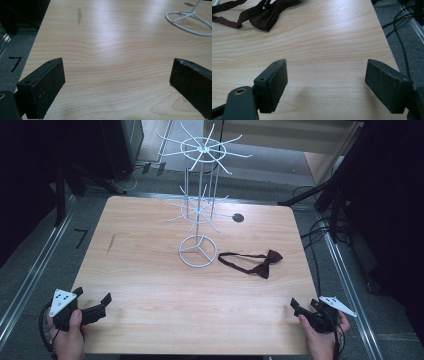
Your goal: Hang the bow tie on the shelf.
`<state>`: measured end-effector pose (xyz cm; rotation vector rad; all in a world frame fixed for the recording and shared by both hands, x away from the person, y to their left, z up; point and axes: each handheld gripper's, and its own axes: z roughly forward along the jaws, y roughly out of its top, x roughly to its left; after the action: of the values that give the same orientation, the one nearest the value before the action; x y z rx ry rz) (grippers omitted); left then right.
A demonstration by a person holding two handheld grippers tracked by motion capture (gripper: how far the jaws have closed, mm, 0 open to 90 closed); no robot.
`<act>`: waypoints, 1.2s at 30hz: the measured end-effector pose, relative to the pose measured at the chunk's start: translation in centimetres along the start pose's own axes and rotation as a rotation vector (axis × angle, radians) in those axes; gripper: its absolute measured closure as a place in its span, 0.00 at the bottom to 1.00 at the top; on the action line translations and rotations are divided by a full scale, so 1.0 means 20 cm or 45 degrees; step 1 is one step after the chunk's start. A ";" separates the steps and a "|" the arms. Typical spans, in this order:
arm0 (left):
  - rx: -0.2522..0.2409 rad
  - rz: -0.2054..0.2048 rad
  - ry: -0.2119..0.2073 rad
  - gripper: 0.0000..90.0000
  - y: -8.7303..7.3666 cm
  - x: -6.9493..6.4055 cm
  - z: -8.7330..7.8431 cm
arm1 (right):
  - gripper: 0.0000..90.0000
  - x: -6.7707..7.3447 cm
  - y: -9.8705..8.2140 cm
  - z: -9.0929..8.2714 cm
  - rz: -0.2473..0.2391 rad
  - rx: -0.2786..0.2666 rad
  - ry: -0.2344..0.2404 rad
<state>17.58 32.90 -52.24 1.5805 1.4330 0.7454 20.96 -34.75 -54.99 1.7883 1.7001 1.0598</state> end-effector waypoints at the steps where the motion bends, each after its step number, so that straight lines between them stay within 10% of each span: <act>1: 0.002 0.000 0.001 0.00 0.00 0.00 0.00 | 0.21 0.00 0.00 0.00 -0.001 -0.001 -0.004; 11: 0.012 0.008 0.011 0.00 0.00 0.00 0.01 | 0.19 0.09 0.14 0.03 -0.077 0.085 0.049; 22: 0.011 -0.002 -0.003 0.00 0.00 0.00 0.01 | 0.11 0.31 0.44 0.19 -0.229 0.368 0.068; 36: 0.007 -0.008 -0.006 0.00 0.00 0.00 0.00 | 0.03 0.49 0.62 0.45 -0.224 0.613 -0.017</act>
<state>17.69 32.93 -52.25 1.5807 1.4372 0.7344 35.16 -25.26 -48.80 1.8608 2.1947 0.5936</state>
